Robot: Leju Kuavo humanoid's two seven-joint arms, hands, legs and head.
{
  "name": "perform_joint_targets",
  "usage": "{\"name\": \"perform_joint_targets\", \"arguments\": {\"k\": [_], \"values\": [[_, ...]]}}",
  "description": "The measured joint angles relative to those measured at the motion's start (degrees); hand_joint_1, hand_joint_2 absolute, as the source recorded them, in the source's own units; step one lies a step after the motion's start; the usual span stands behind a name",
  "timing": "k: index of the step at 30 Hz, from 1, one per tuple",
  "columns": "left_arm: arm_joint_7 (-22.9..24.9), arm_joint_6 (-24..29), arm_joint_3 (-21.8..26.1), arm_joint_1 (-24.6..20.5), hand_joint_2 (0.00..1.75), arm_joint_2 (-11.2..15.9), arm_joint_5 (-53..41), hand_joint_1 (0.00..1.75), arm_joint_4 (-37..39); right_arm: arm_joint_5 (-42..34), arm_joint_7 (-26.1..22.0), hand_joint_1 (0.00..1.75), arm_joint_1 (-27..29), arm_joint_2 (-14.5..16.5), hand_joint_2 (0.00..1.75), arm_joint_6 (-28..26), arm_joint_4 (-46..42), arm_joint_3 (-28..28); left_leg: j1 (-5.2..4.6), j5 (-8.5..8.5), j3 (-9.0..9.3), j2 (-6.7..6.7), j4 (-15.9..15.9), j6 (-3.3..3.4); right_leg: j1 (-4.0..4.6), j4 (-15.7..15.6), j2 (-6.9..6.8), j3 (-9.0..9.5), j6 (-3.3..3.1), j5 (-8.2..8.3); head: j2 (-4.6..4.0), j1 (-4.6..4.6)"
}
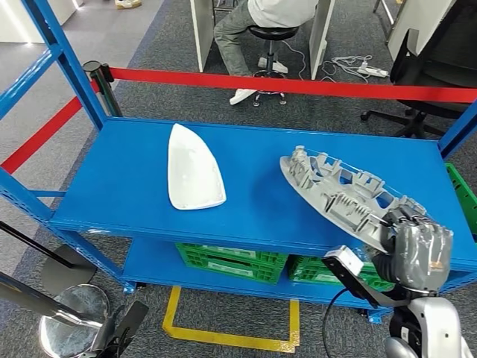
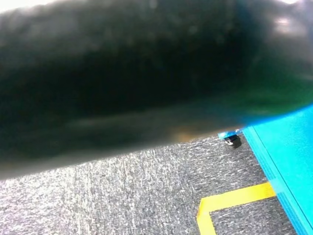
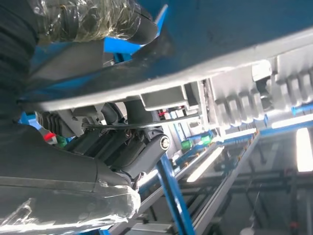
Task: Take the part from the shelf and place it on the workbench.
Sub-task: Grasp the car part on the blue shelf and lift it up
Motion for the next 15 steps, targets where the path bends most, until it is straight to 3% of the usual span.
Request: {"name": "perform_joint_targets", "arguments": {"k": [10,15], "values": [[-0.5,0.2,0.1,0.0,0.00,0.0,-0.4,0.00,0.0,-16.1,-9.9,1.75,4.1,4.8,1.75,-8.3,-5.2,-5.3,0.01,0.00,-0.04,0.00,0.0,0.00,0.01,0.0,0.00,-0.05,-0.01,-0.01,0.00,-0.01],[-0.6,0.2,0.1,0.0,0.00,0.0,-0.7,0.00,0.0,-18.6,-12.3,1.75,4.9,7.1,1.75,-10.8,-7.8,-7.2,0.00,0.00,-0.03,0.01,0.0,0.00,0.00,0.0,0.05,-0.05,-0.01,-0.01,0.00,-0.01]]}}
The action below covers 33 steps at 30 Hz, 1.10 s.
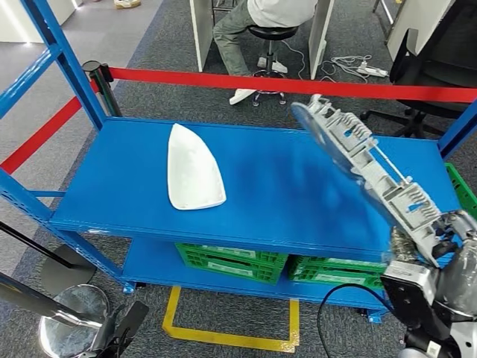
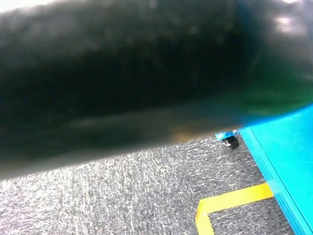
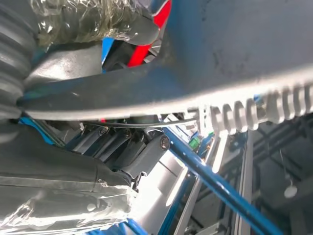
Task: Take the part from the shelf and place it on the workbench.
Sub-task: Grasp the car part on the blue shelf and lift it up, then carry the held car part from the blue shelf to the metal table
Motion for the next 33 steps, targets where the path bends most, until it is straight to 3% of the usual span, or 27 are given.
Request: {"name": "perform_joint_targets", "arguments": {"k": [6,13,33], "values": [[-0.2,0.0,0.0,-0.1,0.00,0.0,-0.2,0.00,0.0,-7.5,-8.0,1.75,1.5,2.8,1.75,-4.7,-3.9,-2.0,-0.01,0.00,0.00,0.00,0.0,0.00,-0.01,0.0,0.01,-0.02,0.00,0.00,0.00,-0.01],[-0.2,0.0,0.0,-0.4,0.00,-0.1,-0.6,0.00,0.0,-8.8,-13.6,1.75,2.4,5.4,1.75,-5.3,-8.4,-3.5,0.00,0.00,0.00,0.00,0.0,-0.01,0.00,0.0,0.03,-0.03,0.00,0.00,0.00,0.01],[-0.2,-0.2,0.0,-0.8,0.00,-0.4,-0.9,0.00,0.0,-6.7,-15.2,1.75,2.6,7.9,1.75,-5.2,-9.5,-3.3,0.00,0.01,-0.01,0.01,0.0,-0.02,0.00,0.0,0.02,-0.02,0.00,0.01,0.00,0.00]]}}
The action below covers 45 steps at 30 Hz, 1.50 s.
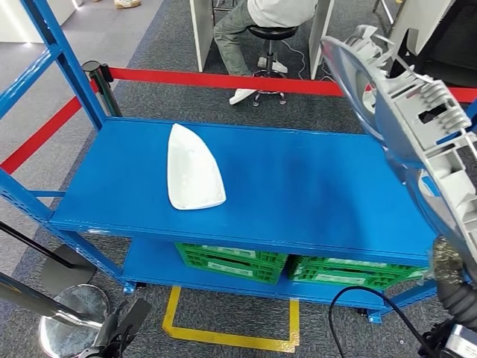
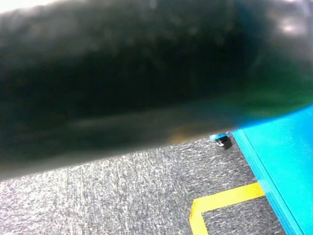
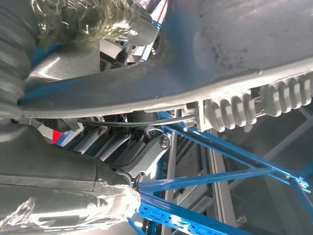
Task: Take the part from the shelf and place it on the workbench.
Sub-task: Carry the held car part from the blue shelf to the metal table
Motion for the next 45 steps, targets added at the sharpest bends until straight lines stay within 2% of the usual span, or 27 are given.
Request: {"name": "perform_joint_targets", "arguments": {"k": [8,17,29,33,38,45], "values": [[-0.8,-0.4,0.0,-0.1,0.00,-0.1,0.3,0.00,0.0,0.6,0.4,1.75,-0.1,0.0,1.75,0.0,0.5,0.2,0.00,0.00,0.00,0.00,0.0,0.00,0.00,0.0,0.00,0.01,0.00,0.00,0.00,0.00],[-7.3,-6.9,0.0,-0.2,0.00,-0.3,2.4,0.00,0.0,4.7,0.1,1.75,-0.5,0.5,1.75,0.0,1.0,1.3,0.00,0.00,-0.01,0.00,0.0,0.00,0.00,0.0,0.00,0.00,0.00,0.00,0.00,0.00],[-7.7,-7.3,0.0,-0.2,0.00,-0.3,2.6,0.00,0.0,4.7,0.1,1.75,-1.0,0.8,1.75,0.0,1.4,2.0,0.00,0.00,-0.01,0.00,0.0,0.00,0.00,0.0,-0.01,0.00,0.00,0.00,0.00,0.00],[-8.5,-7.9,0.0,-0.2,1.75,-0.2,2.6,0.00,0.0,4.8,-0.1,1.75,-1.1,0.8,1.75,0.0,1.5,2.1,0.00,0.00,-0.01,0.00,0.0,0.00,0.00,0.0,-0.01,0.00,0.00,0.00,0.00,-0.01],[-10.3,-8.7,0.0,-0.2,1.75,0.2,2.8,0.00,0.0,5.2,-0.6,1.75,-1.1,0.8,1.75,0.0,1.6,2.6,0.00,0.00,-0.01,0.00,0.0,0.00,0.00,0.0,-0.01,0.00,0.00,0.00,0.00,0.00],[-8.6,-4.6,0.1,-0.1,1.75,0.3,3.9,0.00,0.0,4.5,-2.4,1.75,0.0,2.4,1.75,0.0,1.5,2.7,0.01,0.01,0.00,0.00,0.0,-0.01,0.01,0.0,-0.01,-0.01,0.00,0.00,0.00,0.00]]}}
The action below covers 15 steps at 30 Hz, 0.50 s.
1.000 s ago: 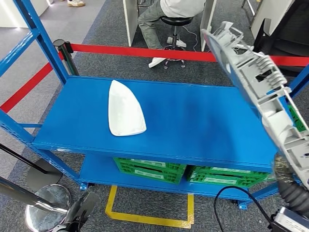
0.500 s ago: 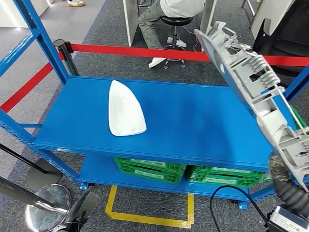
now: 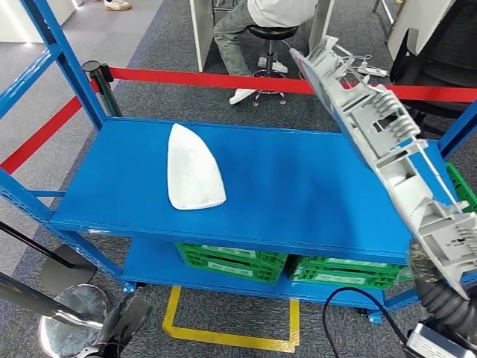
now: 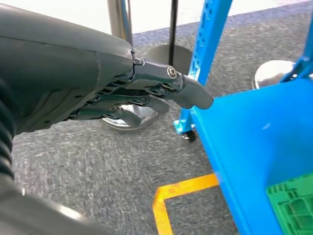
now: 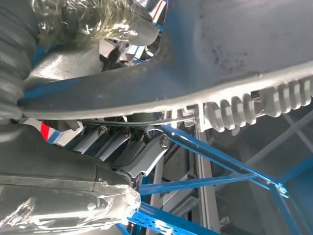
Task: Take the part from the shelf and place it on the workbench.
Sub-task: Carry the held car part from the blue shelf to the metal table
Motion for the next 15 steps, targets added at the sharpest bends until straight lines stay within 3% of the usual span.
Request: {"name": "perform_joint_targets", "arguments": {"k": [15], "values": [[0.8,0.9,0.1,0.0,1.75,-0.5,0.4,0.00,0.0,-4.9,-1.3,1.75,1.4,1.7,1.75,0.0,-1.6,-0.3,-0.01,0.00,0.00,0.00,0.0,0.00,-0.01,0.0,0.01,0.00,0.00,0.00,0.00,0.00]]}}
